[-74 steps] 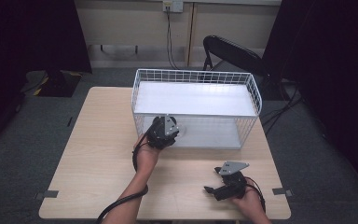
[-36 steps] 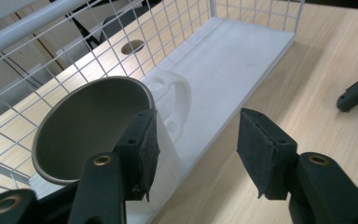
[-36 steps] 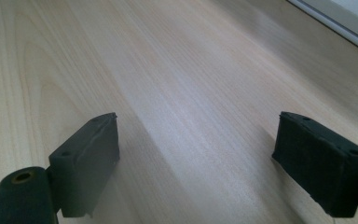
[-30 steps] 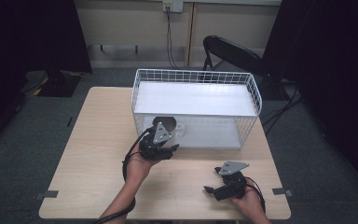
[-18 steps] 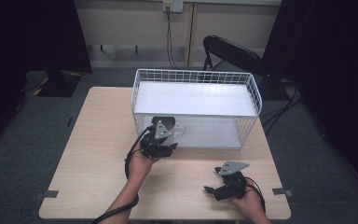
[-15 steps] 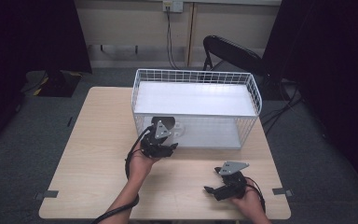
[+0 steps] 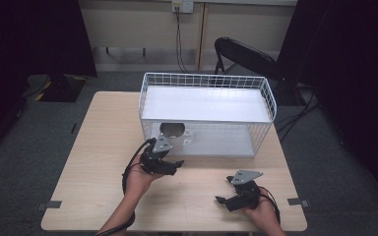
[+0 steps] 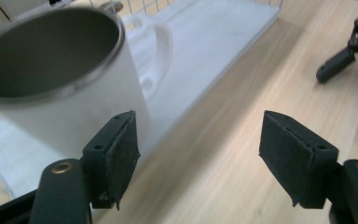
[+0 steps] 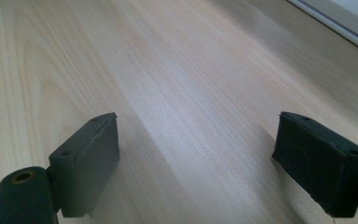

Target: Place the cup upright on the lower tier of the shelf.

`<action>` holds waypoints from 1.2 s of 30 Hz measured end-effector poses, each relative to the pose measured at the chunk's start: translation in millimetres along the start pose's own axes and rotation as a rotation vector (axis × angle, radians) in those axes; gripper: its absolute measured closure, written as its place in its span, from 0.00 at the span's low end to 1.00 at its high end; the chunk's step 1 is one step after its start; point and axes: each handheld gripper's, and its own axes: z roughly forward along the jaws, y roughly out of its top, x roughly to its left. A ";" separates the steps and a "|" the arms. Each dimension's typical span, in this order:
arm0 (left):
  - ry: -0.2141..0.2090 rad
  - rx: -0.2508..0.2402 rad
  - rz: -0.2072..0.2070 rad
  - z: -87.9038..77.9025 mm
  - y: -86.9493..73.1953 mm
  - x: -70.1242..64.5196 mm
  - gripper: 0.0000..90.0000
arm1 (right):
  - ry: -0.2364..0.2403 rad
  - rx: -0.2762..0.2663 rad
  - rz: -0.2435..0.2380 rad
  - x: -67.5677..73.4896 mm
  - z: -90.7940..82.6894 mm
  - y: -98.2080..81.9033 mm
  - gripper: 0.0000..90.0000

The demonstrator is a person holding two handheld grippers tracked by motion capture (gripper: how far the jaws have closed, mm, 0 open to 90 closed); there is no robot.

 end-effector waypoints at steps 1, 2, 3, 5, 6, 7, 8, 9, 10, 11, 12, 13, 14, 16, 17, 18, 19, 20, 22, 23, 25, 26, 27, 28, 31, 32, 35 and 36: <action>-0.003 0.004 -0.006 -1.6 -3.5 0.6 0.29 | 0.000 -0.001 0.000 0.0 0.1 0.0 0.14; -0.005 0.004 -0.013 -2.9 -7.0 1.0 0.28 | 0.000 -0.001 0.000 0.0 0.0 0.0 0.14; -0.009 0.006 -0.014 -4.0 -9.5 1.5 0.27 | -0.001 -0.001 0.000 0.1 0.1 0.0 0.14; -0.006 0.008 -0.021 -7.5 -16.9 2.6 0.25 | 0.000 0.000 0.000 0.0 0.0 0.0 0.14; -0.008 0.009 -0.024 -9.2 -19.9 3.5 0.25 | 0.000 0.000 0.000 0.0 0.0 0.0 0.14; -0.009 0.012 -0.034 -10.8 -22.5 4.1 0.25 | 0.000 0.000 0.000 0.0 0.0 0.0 0.14; -0.011 0.012 -0.036 -12.1 -24.3 5.0 0.24 | 0.000 0.000 0.000 0.0 0.0 0.0 0.14; -0.014 0.014 -0.040 -13.7 -26.6 5.9 0.24 | 0.000 0.000 0.000 0.0 0.0 0.0 0.14; -0.014 0.017 -0.044 -15.5 -29.1 7.2 0.24 | 0.000 0.000 0.000 0.0 0.0 0.0 0.14; -0.014 0.016 -0.050 -16.7 -31.2 8.0 0.23 | 0.000 0.000 0.000 0.0 0.0 0.0 0.14; -0.017 0.019 -0.053 -17.9 -33.2 8.9 0.23 | -0.001 -0.001 0.000 0.0 0.1 0.0 0.14; -0.012 0.020 -0.055 -19.3 -35.1 9.8 0.22 | 0.000 0.000 0.000 0.0 0.0 0.0 0.14; -0.013 0.019 -0.061 -20.8 -37.4 10.5 0.22 | 0.000 0.000 0.000 0.0 0.0 0.0 0.14; -0.016 0.023 -0.065 -23.0 -41.4 11.8 0.21 | 0.000 0.000 0.000 0.0 0.0 0.0 0.14; -0.017 0.019 -0.072 -24.6 -44.7 12.5 0.21 | 0.000 0.000 0.000 0.0 0.0 0.0 0.14; -0.023 0.023 -0.075 -25.7 -46.4 12.9 0.21 | 0.000 0.000 0.000 0.0 0.0 0.0 0.14; -0.023 0.026 -0.076 -27.0 -49.4 13.4 0.21 | 0.000 0.000 0.000 0.0 0.0 0.0 0.14; -0.028 0.031 -0.083 -28.3 -52.5 14.3 0.20 | 0.000 0.000 0.000 0.0 0.0 0.0 0.14; -0.027 0.040 -0.087 -30.1 -57.0 15.3 0.20 | 0.000 0.000 0.000 0.0 0.0 0.0 0.14; -0.029 0.039 -0.092 -31.1 -59.4 15.5 0.20 | 0.000 0.000 -0.001 0.0 0.0 0.0 0.14; -0.031 0.045 -0.089 -32.8 -63.5 15.6 0.19 | 0.000 -0.001 0.000 0.0 0.0 0.0 0.14; -0.027 0.052 -0.089 -33.8 -65.9 15.5 0.19 | -0.001 -0.001 0.000 0.0 0.1 0.0 0.14; -0.031 0.056 -0.089 -35.0 -69.3 16.0 0.19 | 0.000 0.000 0.000 0.0 0.0 0.0 0.14; -0.031 0.060 -0.092 -35.8 -71.2 16.2 0.19 | 0.000 0.000 0.000 0.0 0.0 0.0 0.14; -0.029 0.075 -0.097 -39.1 -78.7 17.1 0.19 | 0.000 0.000 0.000 0.0 0.0 0.0 0.14; -0.026 0.084 -0.092 -40.1 -81.1 17.2 0.19 | -0.001 -0.001 0.000 0.0 0.1 0.0 0.14; -0.031 0.102 -0.092 -41.8 -89.5 16.8 0.19 | -0.001 -0.001 0.000 0.0 0.1 0.0 0.14; -0.031 0.106 -0.093 -42.1 -92.5 16.5 0.19 | 0.000 0.000 0.000 0.0 0.0 0.0 0.14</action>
